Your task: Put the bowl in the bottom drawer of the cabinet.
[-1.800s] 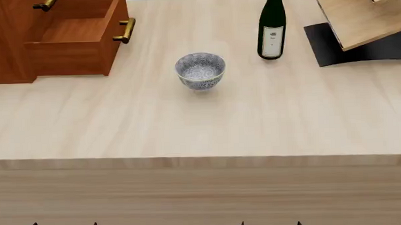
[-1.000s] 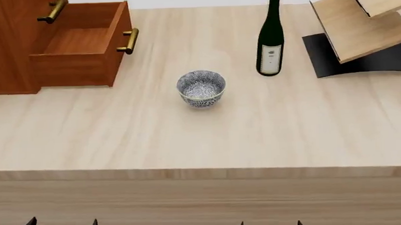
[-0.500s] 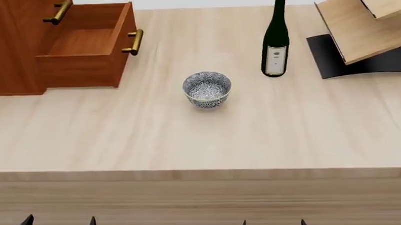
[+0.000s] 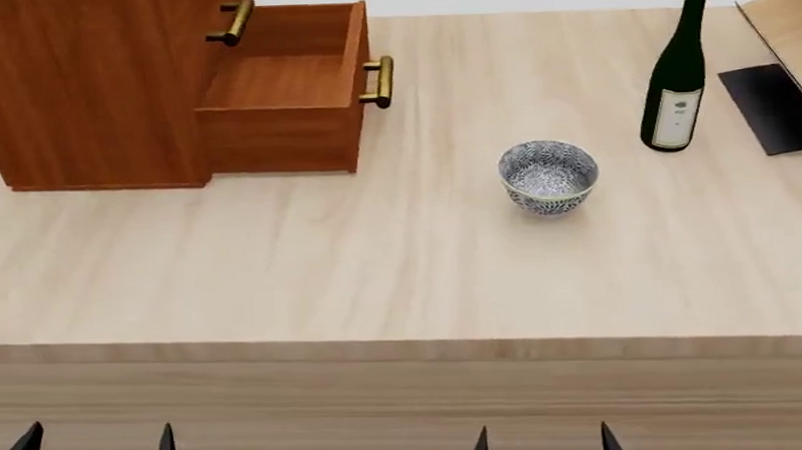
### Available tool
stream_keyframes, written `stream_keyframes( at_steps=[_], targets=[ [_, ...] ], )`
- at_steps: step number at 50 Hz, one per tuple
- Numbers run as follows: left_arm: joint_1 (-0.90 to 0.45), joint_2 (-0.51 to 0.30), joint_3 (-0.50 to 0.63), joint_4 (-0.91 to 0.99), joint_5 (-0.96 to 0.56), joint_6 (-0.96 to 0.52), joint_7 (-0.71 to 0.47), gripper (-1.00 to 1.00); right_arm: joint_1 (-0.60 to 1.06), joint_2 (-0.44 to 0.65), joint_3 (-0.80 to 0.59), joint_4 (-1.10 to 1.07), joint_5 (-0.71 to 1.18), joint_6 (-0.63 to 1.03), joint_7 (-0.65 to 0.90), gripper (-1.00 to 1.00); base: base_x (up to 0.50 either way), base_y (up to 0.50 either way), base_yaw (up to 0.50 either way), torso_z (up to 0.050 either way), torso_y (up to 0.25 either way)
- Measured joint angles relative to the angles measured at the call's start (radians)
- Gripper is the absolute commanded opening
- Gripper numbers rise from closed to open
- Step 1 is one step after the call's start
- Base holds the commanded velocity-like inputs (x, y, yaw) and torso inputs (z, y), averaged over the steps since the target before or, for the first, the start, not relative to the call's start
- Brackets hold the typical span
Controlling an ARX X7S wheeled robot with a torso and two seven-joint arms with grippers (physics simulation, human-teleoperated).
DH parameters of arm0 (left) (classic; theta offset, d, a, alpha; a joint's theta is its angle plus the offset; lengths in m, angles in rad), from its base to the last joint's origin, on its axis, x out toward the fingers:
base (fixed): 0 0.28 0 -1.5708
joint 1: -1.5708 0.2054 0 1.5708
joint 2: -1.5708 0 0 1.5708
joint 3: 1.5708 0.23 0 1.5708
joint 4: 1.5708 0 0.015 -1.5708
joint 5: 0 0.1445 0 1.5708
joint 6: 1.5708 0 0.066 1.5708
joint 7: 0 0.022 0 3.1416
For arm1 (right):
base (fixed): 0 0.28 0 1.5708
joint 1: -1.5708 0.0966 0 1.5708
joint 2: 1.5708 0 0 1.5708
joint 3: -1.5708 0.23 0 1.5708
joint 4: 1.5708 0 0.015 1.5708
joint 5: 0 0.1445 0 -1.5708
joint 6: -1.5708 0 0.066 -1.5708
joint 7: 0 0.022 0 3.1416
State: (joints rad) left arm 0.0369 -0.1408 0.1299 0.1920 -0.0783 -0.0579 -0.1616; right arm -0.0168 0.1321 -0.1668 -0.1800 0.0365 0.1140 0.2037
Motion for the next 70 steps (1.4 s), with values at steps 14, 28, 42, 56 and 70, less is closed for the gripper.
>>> stream_keyframes(
  at_steps=[14,28,42,56,70],
  targets=[
    [0.033,-0.031,0.003,0.1,-0.016,-0.054,-0.01,1.0,0.023,0.004,-0.014,-0.069,0.035,0.08,0.003,1.0,0.0,0.05,0.0,0.0,0.0],
    [0.141,-0.087,-0.027,0.276,-0.024,-0.112,-0.04,1.0,0.096,0.013,-0.041,-0.207,0.03,0.251,0.027,1.0,0.0,0.0,0.0,0.0,0.0],
    [0.188,-0.114,-0.044,0.346,-0.036,-0.122,-0.058,1.0,0.155,0.019,-0.06,-0.283,0.039,0.348,0.035,1.0,0.32,0.25,0.0,0.0,0.0],
    [0.202,-0.128,-0.044,0.398,-0.042,-0.132,-0.073,1.0,0.173,0.026,-0.054,-0.289,0.056,0.369,0.046,1.0,0.5,0.3,0.0,0.0,0.0],
    [0.212,-0.143,-0.036,0.467,-0.044,-0.155,-0.087,1.0,0.186,0.036,-0.059,-0.277,0.043,0.361,0.072,1.0,0.26,0.16,0.0,0.0,0.0]
  ],
)
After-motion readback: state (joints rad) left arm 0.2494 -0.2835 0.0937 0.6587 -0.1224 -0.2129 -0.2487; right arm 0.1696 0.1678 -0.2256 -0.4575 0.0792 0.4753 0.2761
